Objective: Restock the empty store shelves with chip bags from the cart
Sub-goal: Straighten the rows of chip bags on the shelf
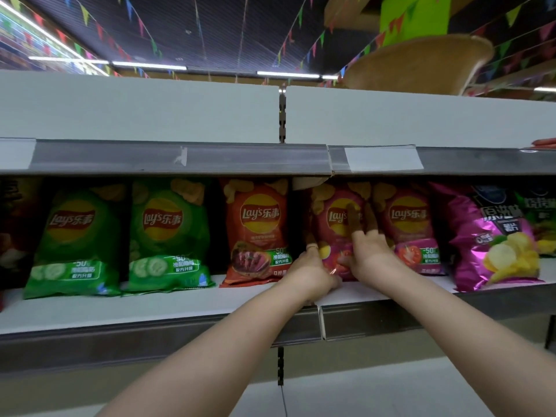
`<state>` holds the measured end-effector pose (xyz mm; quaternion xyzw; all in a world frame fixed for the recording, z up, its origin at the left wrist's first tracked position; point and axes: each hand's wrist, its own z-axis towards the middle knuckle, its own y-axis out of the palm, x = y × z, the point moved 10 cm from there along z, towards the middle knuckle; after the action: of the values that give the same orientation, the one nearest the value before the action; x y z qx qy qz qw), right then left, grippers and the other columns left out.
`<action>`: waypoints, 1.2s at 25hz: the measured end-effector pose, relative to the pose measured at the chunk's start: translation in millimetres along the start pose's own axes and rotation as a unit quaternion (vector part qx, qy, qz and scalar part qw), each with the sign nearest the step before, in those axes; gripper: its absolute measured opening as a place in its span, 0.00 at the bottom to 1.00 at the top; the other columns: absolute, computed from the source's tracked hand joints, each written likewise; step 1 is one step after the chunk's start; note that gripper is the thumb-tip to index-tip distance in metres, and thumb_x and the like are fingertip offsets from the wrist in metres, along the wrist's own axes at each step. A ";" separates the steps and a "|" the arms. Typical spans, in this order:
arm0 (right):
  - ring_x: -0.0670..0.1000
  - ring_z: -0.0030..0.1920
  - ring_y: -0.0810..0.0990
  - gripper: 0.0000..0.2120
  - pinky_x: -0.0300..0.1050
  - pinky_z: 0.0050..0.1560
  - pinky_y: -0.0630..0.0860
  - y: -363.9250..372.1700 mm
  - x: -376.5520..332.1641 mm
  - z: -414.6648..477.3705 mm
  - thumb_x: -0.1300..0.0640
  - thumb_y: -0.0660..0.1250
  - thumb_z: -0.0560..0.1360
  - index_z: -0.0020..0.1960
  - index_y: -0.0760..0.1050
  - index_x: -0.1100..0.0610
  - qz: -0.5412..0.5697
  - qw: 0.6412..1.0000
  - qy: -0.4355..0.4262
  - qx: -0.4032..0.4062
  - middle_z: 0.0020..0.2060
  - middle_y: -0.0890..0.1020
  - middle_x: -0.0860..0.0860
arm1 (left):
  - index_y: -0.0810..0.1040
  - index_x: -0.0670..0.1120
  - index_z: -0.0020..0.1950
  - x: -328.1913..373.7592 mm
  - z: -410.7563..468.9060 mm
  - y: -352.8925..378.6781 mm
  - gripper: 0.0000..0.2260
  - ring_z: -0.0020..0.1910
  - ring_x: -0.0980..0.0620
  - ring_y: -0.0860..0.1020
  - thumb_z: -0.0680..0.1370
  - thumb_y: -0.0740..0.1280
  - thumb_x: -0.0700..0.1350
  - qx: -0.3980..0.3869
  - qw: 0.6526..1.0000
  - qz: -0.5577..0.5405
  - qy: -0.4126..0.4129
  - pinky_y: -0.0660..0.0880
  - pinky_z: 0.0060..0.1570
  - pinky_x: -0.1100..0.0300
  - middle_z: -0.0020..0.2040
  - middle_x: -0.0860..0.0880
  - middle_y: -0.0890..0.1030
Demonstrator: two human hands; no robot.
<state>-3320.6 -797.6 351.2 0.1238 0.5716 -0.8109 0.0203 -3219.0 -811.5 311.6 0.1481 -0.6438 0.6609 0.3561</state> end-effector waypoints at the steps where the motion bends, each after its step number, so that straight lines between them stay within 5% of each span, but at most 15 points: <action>1: 0.60 0.70 0.59 0.33 0.52 0.66 0.65 -6.2 -2.1 -0.4 0.50 0.62 0.78 0.75 0.49 0.57 -0.011 1.000 -0.002 0.001 0.72 0.56 0.60 | 0.50 0.46 0.76 0.4 -1.2 1.4 0.36 0.64 0.44 0.71 0.75 0.68 0.49 -0.004 1.000 0.005 -0.001 0.70 0.59 0.56 0.68 0.44 0.69; 5: 0.61 0.61 0.70 0.22 0.50 0.60 0.66 -29.1 -16.5 1.4 0.41 0.58 0.77 0.58 0.72 0.59 -0.041 0.996 -0.053 0.050 0.59 0.74 0.60 | 0.51 0.43 0.76 15.2 -20.8 -17.4 0.33 0.67 0.43 0.66 0.77 0.65 0.45 0.116 0.990 0.050 0.066 0.66 0.64 0.55 0.69 0.42 0.65; 8: 0.58 0.55 0.76 0.23 0.48 0.54 0.68 -18.3 -24.0 5.2 0.37 0.53 0.77 0.47 0.76 0.55 -0.064 0.994 -0.072 0.056 0.52 0.79 0.57 | 0.58 0.43 0.74 25.0 -42.1 -59.5 0.26 0.65 0.43 0.65 0.79 0.62 0.47 0.274 0.929 0.233 0.092 0.62 0.64 0.54 0.66 0.41 0.67; 10: 0.58 0.52 0.77 0.23 0.48 0.51 0.70 -8.8 -22.5 8.6 0.36 0.52 0.77 0.40 0.72 0.53 -0.068 0.992 -0.086 0.066 0.49 0.80 0.56 | 0.65 0.44 0.71 3.2 -31.8 -84.9 0.25 0.66 0.41 0.66 0.78 0.62 0.55 0.256 0.913 0.317 0.014 0.62 0.64 0.52 0.67 0.41 0.70; 12: 0.58 0.51 0.78 0.23 0.47 0.48 0.70 -5.3 -22.0 12.8 0.36 0.51 0.77 0.38 0.70 0.54 -0.058 0.990 -0.108 0.073 0.48 0.81 0.57 | 0.60 0.48 0.75 -23.5 -18.5 -97.6 0.33 0.73 0.39 0.57 0.76 0.61 0.63 0.194 0.911 0.361 -0.041 0.56 0.70 0.48 0.75 0.41 0.59; 16: 0.60 0.57 0.76 0.26 0.47 0.53 0.71 9.5 -20.0 27.2 0.37 0.51 0.78 0.48 0.76 0.58 -0.064 0.987 -0.135 0.056 0.56 0.78 0.61 | 0.38 0.55 0.77 -28.7 -4.0 -103.4 0.46 0.74 0.36 0.34 0.70 0.64 0.67 0.187 0.892 0.412 0.001 0.38 0.70 0.37 0.76 0.41 0.35; 19: 0.59 0.57 0.75 0.26 0.46 0.53 0.69 11.8 -21.9 23.7 0.38 0.50 0.78 0.50 0.77 0.57 -0.077 0.988 -0.128 0.030 0.56 0.78 0.58 | 0.34 0.55 0.76 -24.8 -5.5 -104.3 0.49 0.72 0.36 0.30 0.70 0.65 0.67 0.198 0.892 0.405 0.025 0.36 0.70 0.39 0.75 0.40 0.31; 21: 0.57 0.52 0.77 0.26 0.46 0.50 0.69 -1.8 -20.0 13.9 0.35 0.49 0.77 0.38 0.73 0.55 -0.079 0.989 -0.113 0.050 0.46 0.79 0.55 | 0.37 0.55 0.77 -20.9 -17.7 -107.0 0.47 0.74 0.39 0.32 0.70 0.64 0.68 0.202 0.905 0.374 0.032 0.36 0.72 0.43 0.76 0.41 0.33; 23: 0.57 0.44 0.78 0.26 0.48 0.45 0.70 -26.1 -28.2 0.1 0.35 0.51 0.76 0.33 0.69 0.55 -0.075 0.979 -0.121 0.143 0.34 0.74 0.53 | 0.52 0.49 0.77 -24.8 -43.1 -119.9 0.39 0.76 0.40 0.49 0.73 0.60 0.67 0.241 0.911 0.333 0.024 0.50 0.72 0.47 0.76 0.39 0.51; 24: 0.59 0.40 0.78 0.24 0.50 0.44 0.71 -42.5 -41.5 -14.7 0.38 0.55 0.77 0.34 0.70 0.56 -0.041 0.957 -0.169 0.232 0.31 0.73 0.55 | 0.63 0.44 0.72 -27.4 -59.7 -128.9 0.33 0.70 0.39 0.62 0.76 0.60 0.65 0.287 0.903 0.319 0.025 0.60 0.67 0.49 0.69 0.37 0.65; 26: 0.61 0.36 0.79 0.19 0.53 0.40 0.76 -59.4 -84.4 -61.2 0.48 0.60 0.75 0.42 0.78 0.64 0.055 0.866 -0.338 0.364 0.34 0.78 0.61 | 0.72 0.38 0.62 -34.4 -93.4 -144.2 0.24 0.57 0.38 0.72 0.77 0.63 0.57 0.396 0.861 0.315 0.051 0.68 0.55 0.50 0.56 0.38 0.73; 28: 0.62 0.44 0.80 0.19 0.52 0.46 0.77 -50.1 -138.3 -87.2 0.53 0.58 0.74 0.53 0.78 0.66 0.107 0.813 -0.467 0.331 0.45 0.80 0.62 | 0.68 0.39 0.66 -60.7 -103.9 -148.9 0.25 0.61 0.38 0.69 0.76 0.64 0.55 0.392 0.852 0.348 -0.010 0.68 0.58 0.51 0.61 0.38 0.69; 30: 0.60 0.53 0.77 0.18 0.47 0.51 0.75 -36.3 -190.9 -74.5 0.53 0.57 0.78 0.63 0.73 0.62 0.161 0.862 -0.447 0.180 0.53 0.77 0.60 | 0.62 0.39 0.71 -91.4 -104.2 -155.9 0.33 0.65 0.39 0.66 0.74 0.65 0.59 0.371 0.848 0.363 -0.111 0.67 0.61 0.50 0.67 0.37 0.64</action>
<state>-3128.9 -736.4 404.0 -0.1598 0.3175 -0.8535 0.3810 -3024.3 -750.2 354.8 0.0976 -0.3937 0.9118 -0.0644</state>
